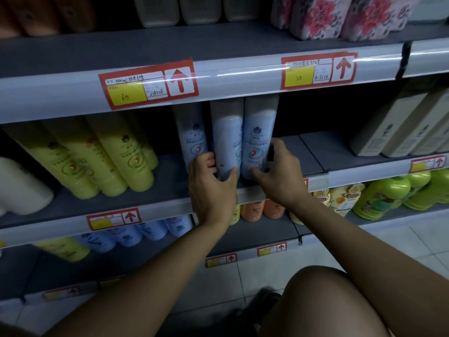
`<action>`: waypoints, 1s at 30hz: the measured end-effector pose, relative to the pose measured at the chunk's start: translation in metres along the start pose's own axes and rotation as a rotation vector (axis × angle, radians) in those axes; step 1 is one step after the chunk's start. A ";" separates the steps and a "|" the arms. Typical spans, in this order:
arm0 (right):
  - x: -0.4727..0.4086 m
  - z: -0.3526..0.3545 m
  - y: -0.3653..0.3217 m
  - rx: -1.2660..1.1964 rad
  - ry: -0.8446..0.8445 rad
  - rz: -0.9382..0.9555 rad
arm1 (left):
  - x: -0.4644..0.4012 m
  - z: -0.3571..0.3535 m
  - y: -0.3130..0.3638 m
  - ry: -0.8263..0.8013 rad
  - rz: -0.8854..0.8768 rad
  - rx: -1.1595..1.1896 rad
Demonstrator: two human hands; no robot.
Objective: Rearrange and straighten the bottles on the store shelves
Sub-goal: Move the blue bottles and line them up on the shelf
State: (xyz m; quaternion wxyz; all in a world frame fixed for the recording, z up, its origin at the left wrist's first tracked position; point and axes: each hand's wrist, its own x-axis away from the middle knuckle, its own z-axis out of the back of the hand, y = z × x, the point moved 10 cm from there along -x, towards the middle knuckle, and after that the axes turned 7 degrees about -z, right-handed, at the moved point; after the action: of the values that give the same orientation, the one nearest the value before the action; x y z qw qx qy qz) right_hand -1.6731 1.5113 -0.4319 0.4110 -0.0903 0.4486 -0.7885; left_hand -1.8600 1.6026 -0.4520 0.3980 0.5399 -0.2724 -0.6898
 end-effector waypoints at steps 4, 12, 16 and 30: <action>-0.005 -0.005 -0.004 0.003 0.005 0.009 | -0.004 0.003 0.003 0.039 0.003 -0.023; -0.018 -0.016 -0.007 0.026 0.003 0.005 | -0.010 0.002 -0.003 0.079 0.009 -0.034; -0.023 -0.020 -0.007 0.016 0.007 0.002 | -0.012 0.000 0.000 0.082 -0.013 -0.038; -0.029 -0.031 -0.015 0.021 0.018 0.010 | -0.021 0.003 -0.004 0.097 -0.038 -0.027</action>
State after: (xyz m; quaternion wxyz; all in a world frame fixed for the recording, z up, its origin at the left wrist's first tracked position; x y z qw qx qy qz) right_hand -1.6782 1.5556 -0.4317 0.4117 -0.0768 0.4443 -0.7920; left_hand -1.8613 1.6221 -0.4432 0.4048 0.5722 -0.2334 -0.6739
